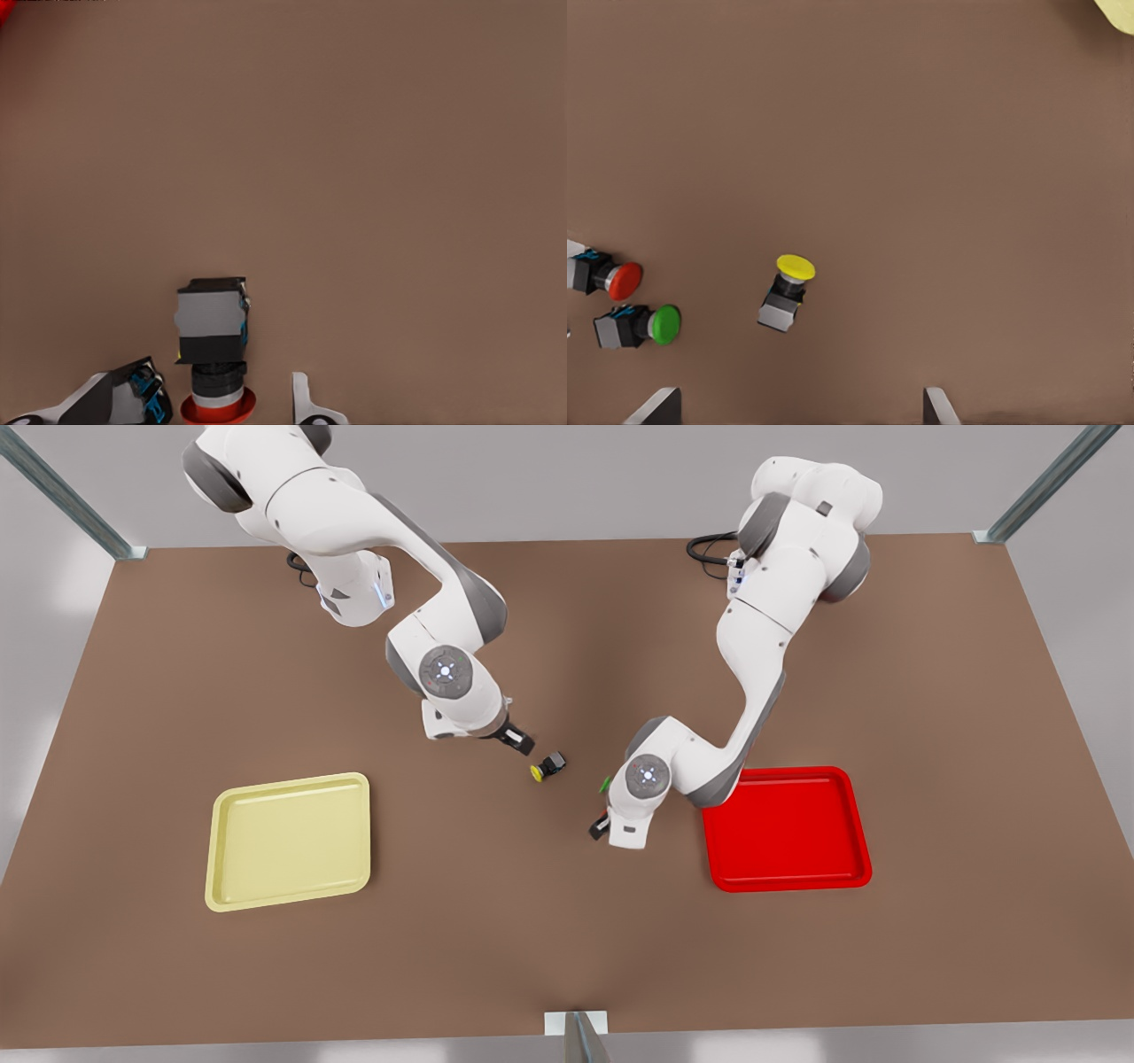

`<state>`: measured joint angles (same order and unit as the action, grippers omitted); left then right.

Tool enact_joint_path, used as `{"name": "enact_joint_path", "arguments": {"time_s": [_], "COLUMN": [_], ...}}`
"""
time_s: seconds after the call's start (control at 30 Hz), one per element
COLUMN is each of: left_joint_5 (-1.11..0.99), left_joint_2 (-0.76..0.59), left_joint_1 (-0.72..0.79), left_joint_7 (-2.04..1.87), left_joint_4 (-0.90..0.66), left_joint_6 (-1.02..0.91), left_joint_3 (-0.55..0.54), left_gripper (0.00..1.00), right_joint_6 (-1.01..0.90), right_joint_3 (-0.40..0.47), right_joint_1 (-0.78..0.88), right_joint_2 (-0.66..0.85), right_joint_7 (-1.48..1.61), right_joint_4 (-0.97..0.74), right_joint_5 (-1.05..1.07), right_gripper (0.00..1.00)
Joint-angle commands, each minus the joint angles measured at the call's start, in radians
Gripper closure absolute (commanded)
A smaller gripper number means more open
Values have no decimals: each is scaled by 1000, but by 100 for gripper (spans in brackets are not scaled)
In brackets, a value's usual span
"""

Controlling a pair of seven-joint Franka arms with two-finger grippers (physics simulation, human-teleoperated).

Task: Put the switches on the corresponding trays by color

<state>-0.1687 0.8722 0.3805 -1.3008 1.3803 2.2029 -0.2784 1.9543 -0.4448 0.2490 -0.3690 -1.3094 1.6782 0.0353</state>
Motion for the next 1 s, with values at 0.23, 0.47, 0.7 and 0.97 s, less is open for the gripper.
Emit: {"name": "enact_joint_path", "arguments": {"time_s": [0.23, 0.47, 0.7, 0.97], "left_joint_5": [-17, -46, -44, -49], "left_joint_2": [28, 31, 31, 33], "left_joint_1": [0, 0, 6, 6], "left_joint_7": [8, 78, 68, 77], "left_joint_4": [11, 11, 20, 23], "left_joint_6": [135, 129, 89, 95], "left_joint_3": [15, 30, 30, 30], "left_gripper": [9, 18, 23, 46], "right_joint_6": [51, 182, 248, 290], "right_joint_3": [3, 5, 5, 5], "right_joint_1": [23, 69, 76, 135], "right_joint_2": [-85, -154, -232, -249], "right_joint_7": [-30, -122, -182, -255], "right_joint_4": [-8, 3, -3, -2], "right_joint_5": [-3, -37, -101, -101], "right_gripper": [0, 0, 0, 0]}}
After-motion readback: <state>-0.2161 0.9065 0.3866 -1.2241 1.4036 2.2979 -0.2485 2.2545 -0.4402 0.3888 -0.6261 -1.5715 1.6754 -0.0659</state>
